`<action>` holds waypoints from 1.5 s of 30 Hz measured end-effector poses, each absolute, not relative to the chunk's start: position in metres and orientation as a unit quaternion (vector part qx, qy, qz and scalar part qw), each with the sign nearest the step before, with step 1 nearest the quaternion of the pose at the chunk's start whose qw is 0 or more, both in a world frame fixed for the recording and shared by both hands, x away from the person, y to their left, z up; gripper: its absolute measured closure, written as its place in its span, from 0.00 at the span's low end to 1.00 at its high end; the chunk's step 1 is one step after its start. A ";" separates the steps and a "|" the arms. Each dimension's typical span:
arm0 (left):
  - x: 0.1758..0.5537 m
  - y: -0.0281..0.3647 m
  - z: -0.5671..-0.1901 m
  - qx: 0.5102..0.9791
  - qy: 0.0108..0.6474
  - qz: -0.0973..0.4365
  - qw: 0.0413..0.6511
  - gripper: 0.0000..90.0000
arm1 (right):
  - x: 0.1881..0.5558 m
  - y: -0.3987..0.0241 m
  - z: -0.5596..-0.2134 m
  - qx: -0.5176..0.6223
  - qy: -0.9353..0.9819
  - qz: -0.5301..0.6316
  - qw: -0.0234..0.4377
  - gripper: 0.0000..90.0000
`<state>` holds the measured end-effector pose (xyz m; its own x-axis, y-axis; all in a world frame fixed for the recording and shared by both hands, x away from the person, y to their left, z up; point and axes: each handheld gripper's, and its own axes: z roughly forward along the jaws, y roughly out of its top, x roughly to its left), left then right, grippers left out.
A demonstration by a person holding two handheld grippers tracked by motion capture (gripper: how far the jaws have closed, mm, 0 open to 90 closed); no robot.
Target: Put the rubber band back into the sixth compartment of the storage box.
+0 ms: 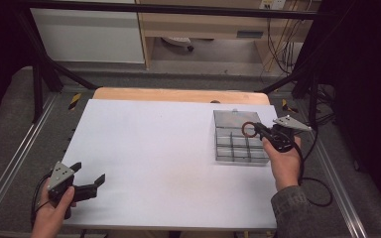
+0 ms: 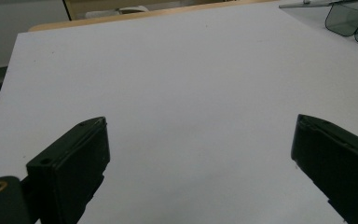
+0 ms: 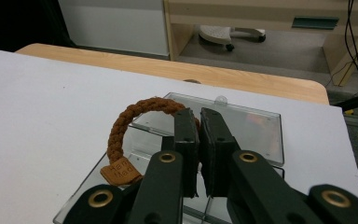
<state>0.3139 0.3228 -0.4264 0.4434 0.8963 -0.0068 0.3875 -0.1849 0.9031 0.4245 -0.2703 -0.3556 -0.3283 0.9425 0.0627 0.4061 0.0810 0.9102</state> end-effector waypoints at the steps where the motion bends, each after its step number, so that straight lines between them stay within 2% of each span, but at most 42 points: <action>1: 0.314 0.323 -0.426 0.718 0.447 0.279 0.455 0.05 | 0.424 -0.271 -0.356 0.503 0.674 0.457 0.291 0.96; 45: 0.314 0.321 -0.428 0.723 0.445 0.277 0.450 0.05 | 0.408 -0.298 -0.409 0.533 0.692 0.399 0.280 0.96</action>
<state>0.3137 0.3211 -0.4276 0.4502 0.8929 0.0004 0.3935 -0.1988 0.8976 0.4084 -0.2978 -0.4085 -0.2757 0.9605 0.0377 0.5145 0.1143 0.8498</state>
